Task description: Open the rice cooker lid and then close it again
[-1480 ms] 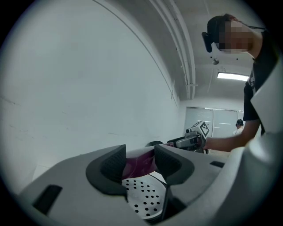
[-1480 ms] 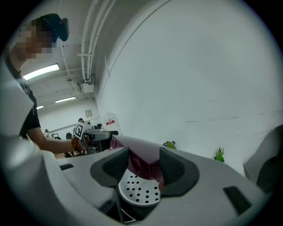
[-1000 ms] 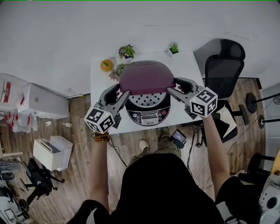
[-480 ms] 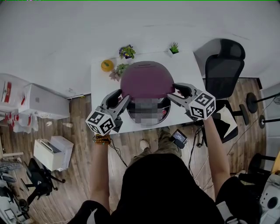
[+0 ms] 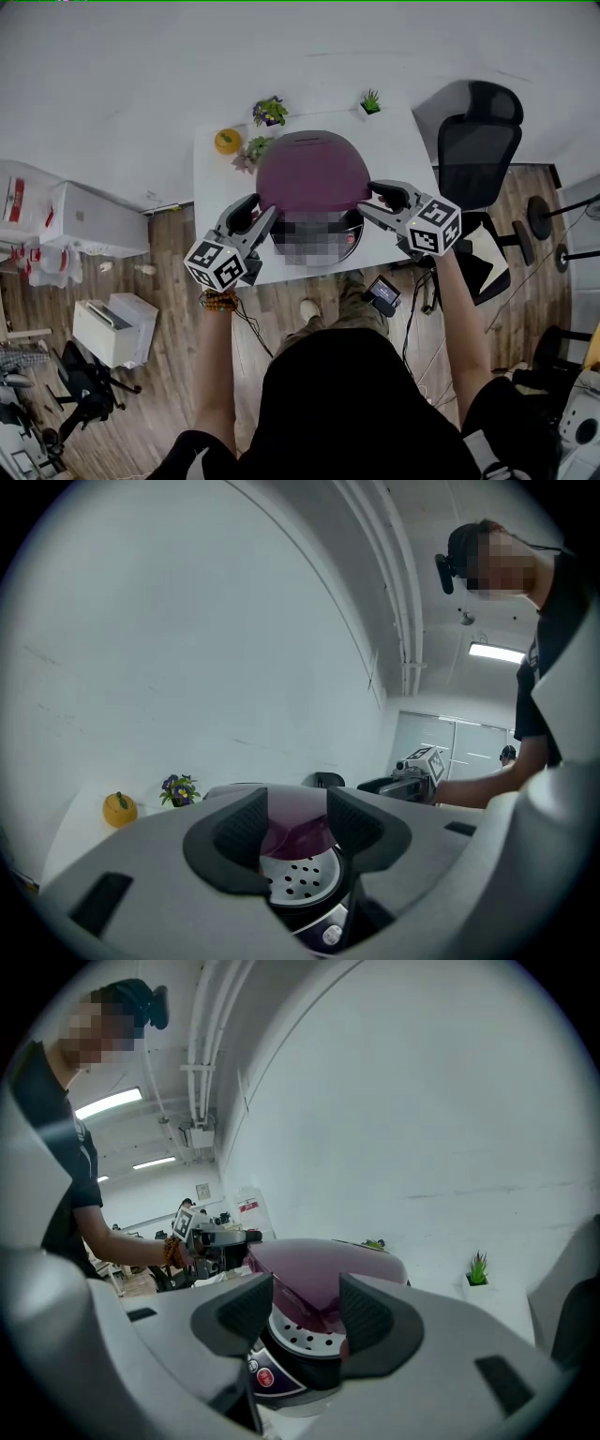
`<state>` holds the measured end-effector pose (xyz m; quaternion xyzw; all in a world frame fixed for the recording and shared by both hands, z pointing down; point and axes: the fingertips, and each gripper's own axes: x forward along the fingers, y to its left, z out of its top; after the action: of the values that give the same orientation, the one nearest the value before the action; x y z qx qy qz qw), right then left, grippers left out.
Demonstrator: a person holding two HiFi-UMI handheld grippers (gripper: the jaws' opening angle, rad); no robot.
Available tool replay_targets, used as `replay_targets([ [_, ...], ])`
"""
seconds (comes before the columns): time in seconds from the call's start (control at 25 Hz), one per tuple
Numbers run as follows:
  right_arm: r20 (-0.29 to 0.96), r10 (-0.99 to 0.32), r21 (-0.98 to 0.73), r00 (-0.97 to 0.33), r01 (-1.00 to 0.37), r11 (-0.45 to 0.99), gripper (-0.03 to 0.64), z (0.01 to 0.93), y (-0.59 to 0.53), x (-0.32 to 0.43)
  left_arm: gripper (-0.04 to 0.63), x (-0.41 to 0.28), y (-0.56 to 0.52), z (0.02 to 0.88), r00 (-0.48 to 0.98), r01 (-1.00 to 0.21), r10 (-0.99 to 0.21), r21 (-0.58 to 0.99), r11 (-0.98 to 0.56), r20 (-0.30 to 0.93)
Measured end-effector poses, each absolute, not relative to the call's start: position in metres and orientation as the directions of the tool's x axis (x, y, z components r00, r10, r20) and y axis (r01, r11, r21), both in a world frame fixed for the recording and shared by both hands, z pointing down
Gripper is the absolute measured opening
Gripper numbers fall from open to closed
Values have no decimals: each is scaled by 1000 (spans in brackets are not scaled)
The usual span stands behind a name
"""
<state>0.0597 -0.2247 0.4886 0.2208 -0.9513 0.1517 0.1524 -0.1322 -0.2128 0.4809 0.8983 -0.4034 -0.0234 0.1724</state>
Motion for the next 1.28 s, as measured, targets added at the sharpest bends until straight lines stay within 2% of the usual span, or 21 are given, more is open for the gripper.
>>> replay_targets([
  [0.64,320,-363,-341,-875,-464,817,218,502,-216,63,184,-135,-203,498,668,-717,-734,372,-590,123],
  [0.88,364,-387,-300,-847,-500,812,215,514,-215,63,169,-137,-201,509,660,-728,-737,370,-577,148],
  [1.28,434,-441,-238,-786,-572,785,163,532,-213,64,123,-138,-197,526,639,-757,-739,344,-556,211],
])
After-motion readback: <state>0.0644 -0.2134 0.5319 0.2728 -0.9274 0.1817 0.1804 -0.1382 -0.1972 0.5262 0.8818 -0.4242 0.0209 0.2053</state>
